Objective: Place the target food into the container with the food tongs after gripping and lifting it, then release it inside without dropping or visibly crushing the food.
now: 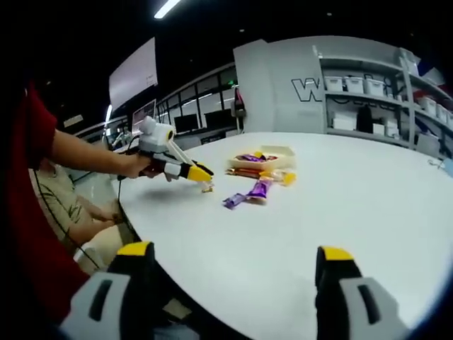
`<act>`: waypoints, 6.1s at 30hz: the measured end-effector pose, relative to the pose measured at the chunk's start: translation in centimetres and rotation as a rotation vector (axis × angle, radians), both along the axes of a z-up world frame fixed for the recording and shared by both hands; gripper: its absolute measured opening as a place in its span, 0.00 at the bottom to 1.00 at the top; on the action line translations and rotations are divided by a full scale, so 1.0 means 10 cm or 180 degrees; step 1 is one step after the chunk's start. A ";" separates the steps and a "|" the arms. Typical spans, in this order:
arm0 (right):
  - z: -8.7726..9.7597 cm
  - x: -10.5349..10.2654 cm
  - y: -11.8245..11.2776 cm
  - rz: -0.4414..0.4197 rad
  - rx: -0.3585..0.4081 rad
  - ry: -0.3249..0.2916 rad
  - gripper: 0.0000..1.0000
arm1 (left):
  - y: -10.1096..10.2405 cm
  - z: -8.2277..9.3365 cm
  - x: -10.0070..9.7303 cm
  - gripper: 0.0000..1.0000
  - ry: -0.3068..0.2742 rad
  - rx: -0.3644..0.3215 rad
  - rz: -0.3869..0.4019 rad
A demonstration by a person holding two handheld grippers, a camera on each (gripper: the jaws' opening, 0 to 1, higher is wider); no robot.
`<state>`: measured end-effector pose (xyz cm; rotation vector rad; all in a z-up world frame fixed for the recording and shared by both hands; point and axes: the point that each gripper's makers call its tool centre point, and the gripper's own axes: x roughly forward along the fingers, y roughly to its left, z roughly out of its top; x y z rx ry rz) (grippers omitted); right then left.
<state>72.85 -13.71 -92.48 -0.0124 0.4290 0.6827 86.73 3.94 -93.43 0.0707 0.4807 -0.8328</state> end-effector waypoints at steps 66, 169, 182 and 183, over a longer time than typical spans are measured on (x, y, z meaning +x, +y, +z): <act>-0.09 0.19 -0.34 -0.0285 -0.0016 0.0107 0.95 | -0.18 0.53 1.48 0.25 -0.0196 -0.0176 0.0261; 0.12 -0.09 -0.01 0.0053 -0.0095 -0.0112 0.93 | -0.90 0.03 -0.24 0.28 -0.0107 0.0155 -0.0636; 0.05 -0.11 -0.13 -0.0022 -0.0075 -0.0073 0.93 | -0.86 -0.03 -0.23 0.24 -0.0061 0.0162 -0.0638; 0.03 -0.11 -0.13 -0.0013 -0.0087 -0.0064 0.93 | -0.87 -0.03 -0.24 0.24 -0.0052 0.0148 -0.0639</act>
